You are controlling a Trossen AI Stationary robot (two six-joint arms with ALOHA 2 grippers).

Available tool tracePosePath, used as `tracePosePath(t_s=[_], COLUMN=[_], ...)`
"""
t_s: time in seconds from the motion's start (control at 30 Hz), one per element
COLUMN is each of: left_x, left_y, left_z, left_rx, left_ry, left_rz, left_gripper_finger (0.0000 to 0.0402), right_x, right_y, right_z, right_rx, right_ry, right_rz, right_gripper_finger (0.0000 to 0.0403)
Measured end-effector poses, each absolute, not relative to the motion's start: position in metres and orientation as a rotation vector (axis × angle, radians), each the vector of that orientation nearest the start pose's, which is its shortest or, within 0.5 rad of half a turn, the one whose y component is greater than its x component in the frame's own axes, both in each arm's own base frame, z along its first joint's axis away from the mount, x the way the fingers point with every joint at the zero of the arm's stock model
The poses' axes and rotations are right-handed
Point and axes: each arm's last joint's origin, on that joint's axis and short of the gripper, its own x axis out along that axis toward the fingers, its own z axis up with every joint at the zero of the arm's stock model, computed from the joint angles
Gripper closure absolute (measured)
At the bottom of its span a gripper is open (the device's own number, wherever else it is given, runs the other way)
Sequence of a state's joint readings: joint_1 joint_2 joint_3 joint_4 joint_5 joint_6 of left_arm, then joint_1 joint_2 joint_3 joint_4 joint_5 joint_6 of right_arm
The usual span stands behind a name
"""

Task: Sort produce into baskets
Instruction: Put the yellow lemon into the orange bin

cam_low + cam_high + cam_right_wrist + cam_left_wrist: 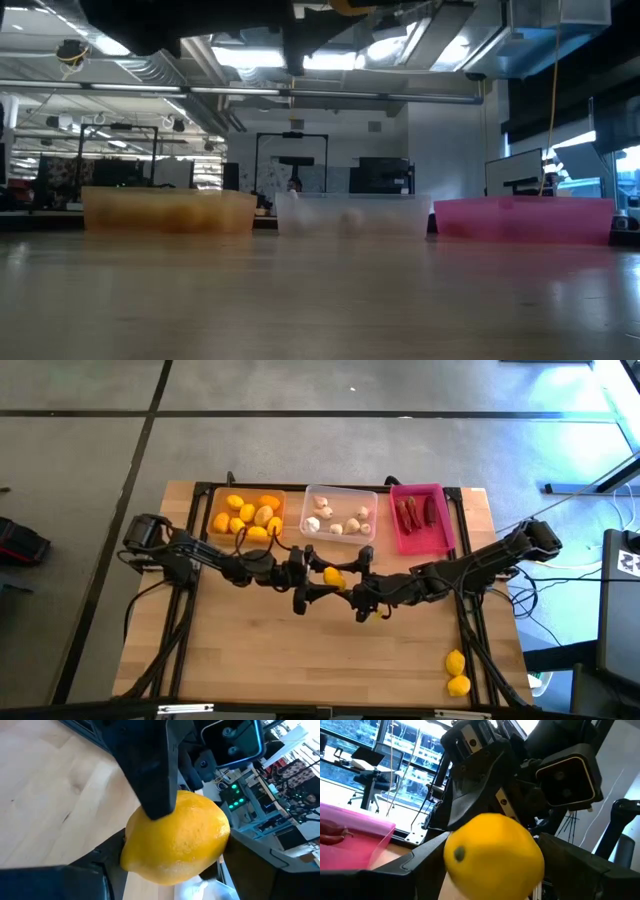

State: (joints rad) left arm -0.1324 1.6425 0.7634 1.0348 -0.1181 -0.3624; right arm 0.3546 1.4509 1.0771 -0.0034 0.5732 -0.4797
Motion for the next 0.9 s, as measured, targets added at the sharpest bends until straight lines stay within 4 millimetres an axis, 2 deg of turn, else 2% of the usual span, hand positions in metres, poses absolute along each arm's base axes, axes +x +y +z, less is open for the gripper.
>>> tracePosePath(t_s=[0.1,0.3,0.57,0.83,0.9], left_x=[0.340,0.341,0.341,0.333,0.331], left_y=[-0.043,-0.041,-0.041,-0.039,-0.039], left_z=[0.229,0.229,0.229,0.243,0.247], left_rx=[-0.371,-0.386,-0.396,-0.366,-0.356], left_ry=[-0.145,-0.146,-0.143,-0.146,-0.143], left_rz=[-0.043,-0.038,-0.037,-0.023,-0.021], left_gripper_finger=[0.0115,0.0163,0.0165,0.0160,0.0162], right_x=[0.309,0.309,0.308,0.280,0.274], right_y=[0.098,0.098,0.100,0.125,0.129], right_z=[0.297,0.297,0.298,0.317,0.314], right_rx=[-0.646,-0.639,-0.617,-0.625,-0.636], right_ry=[0.395,0.394,0.390,0.343,0.372], right_rz=[-0.129,-0.131,-0.155,-0.218,-0.207], right_gripper_finger=[0.0139,0.0139,0.0138,0.0140,0.0140])
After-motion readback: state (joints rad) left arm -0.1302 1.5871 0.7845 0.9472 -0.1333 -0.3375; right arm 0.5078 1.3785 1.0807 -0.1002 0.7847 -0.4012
